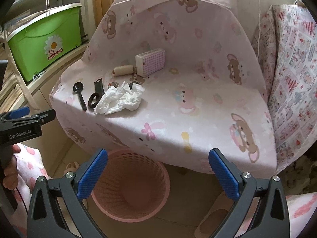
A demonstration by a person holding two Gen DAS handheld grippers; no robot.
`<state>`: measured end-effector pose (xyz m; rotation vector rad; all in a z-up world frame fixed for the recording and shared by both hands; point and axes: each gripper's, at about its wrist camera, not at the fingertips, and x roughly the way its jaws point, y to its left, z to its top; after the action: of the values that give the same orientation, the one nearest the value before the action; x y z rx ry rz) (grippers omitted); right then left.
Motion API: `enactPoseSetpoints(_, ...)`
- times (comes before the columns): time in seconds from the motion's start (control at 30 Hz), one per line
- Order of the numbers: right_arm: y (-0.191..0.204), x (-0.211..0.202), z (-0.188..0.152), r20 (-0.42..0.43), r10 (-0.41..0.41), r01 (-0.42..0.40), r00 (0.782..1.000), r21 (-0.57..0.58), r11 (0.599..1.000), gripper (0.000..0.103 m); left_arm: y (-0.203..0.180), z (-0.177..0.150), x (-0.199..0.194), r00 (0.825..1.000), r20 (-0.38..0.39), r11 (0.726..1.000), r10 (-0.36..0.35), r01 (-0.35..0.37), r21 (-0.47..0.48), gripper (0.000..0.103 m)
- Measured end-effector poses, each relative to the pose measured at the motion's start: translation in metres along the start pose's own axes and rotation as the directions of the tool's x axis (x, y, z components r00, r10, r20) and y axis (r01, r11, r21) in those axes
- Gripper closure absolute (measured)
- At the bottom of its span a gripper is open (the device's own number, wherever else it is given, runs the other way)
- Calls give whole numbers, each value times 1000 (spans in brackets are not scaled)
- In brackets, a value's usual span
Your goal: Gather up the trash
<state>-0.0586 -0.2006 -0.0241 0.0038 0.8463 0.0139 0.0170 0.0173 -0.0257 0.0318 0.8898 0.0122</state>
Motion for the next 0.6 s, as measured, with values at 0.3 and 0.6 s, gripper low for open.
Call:
enactPoseSetpoints(0.3, 2, 2, 1, 90, -67, 69, 994, -14, 998, 1, -3, 0, 6, 1000, 12, 1000, 14, -14, -4, 3)
enactPoseSetpoints(0.6, 20, 35, 47, -3, 132, -132, 991, -78, 988, 58, 6, 15, 21, 999, 18, 998, 45, -44, -37, 10)
